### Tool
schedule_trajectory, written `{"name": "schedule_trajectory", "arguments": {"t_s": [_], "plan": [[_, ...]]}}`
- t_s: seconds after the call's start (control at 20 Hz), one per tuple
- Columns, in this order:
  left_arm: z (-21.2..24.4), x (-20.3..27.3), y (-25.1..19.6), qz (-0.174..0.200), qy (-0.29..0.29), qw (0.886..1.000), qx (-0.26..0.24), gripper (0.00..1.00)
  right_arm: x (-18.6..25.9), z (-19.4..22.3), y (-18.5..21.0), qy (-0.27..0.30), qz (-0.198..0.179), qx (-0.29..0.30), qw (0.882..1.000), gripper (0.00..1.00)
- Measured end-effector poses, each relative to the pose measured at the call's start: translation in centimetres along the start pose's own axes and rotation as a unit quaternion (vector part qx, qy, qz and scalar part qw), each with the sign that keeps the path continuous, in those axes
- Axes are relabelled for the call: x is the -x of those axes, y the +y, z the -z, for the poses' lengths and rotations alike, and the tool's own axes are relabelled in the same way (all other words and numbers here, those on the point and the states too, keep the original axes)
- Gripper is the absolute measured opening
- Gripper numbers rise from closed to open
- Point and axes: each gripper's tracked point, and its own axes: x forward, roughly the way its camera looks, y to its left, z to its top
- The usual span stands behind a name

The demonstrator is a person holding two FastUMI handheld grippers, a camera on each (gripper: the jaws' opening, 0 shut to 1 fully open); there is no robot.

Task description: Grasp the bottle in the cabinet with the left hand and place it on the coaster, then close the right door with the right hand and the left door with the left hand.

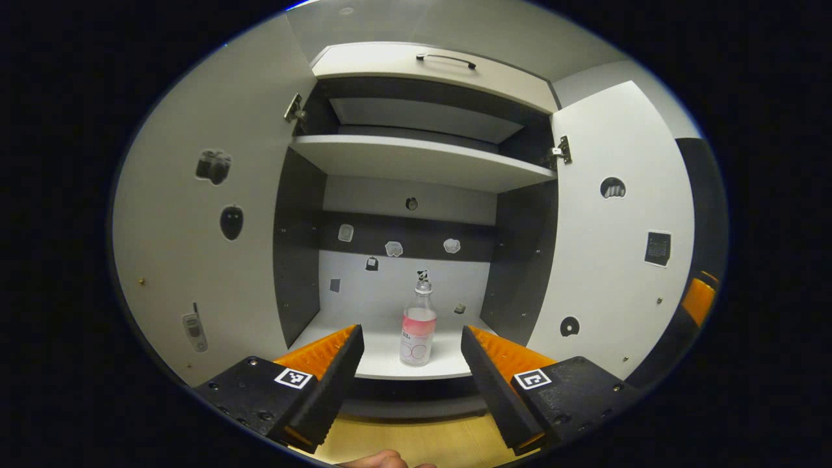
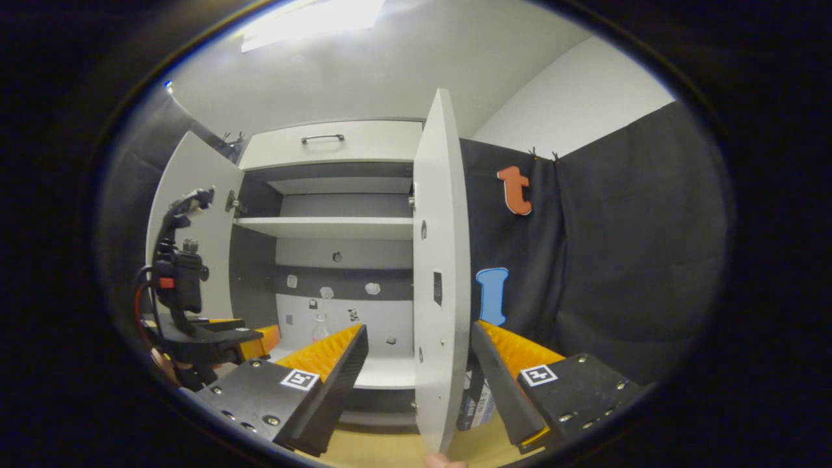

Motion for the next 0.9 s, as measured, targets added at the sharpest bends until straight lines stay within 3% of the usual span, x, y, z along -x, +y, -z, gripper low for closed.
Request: {"name": "schedule_trajectory", "arguments": {"t_s": [0.1, 0.5, 0.9], "plan": [[0.8, -2.5, -0.2, 0.006, 0.023, 1.0, 0.001, 0.96, 0.2, -0.1, -1.4, -0.001, 0.021, 0.008, 1.0, 1.0], [2.6, -13.0, -0.7, 0.02, 0.089, 0.996, -0.001, 0.97, 0.6, 0.4, -5.5, 0.001, 0.102, 0.033, 0.994, 0.96], [4.2, -19.6, -0.2, -0.004, 0.132, 0.991, -0.024, 0.96, -0.4, 1.3, -6.0, 0.01, 0.12, 0.038, 0.992, 0.96]]}}
